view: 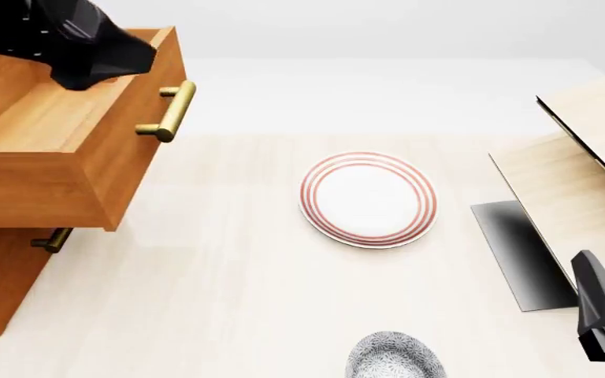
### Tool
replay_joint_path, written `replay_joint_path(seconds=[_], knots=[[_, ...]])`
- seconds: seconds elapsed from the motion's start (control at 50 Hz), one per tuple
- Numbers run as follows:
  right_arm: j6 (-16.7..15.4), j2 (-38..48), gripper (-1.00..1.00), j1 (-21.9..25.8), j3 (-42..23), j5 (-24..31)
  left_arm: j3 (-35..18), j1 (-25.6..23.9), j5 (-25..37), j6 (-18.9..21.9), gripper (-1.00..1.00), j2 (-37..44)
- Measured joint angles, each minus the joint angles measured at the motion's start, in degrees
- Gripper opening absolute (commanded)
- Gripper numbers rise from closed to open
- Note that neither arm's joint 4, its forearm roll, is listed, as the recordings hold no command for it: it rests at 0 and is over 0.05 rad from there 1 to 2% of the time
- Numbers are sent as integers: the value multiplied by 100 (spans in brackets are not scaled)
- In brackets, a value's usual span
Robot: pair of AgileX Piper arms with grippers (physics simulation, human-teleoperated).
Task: Open the top drawer of the cabinet and put the bowl in it.
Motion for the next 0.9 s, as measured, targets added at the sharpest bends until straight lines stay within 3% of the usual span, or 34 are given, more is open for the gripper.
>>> replay_joint_path(seconds=[0.44, 0.9], knots=[[0, 0, 100, 0, 0, 0, 703, -878, -721, -74, 100, -33], [0, 0, 100, 0, 0, 0, 1574, -1696, -1650, -420, 100, 103]])
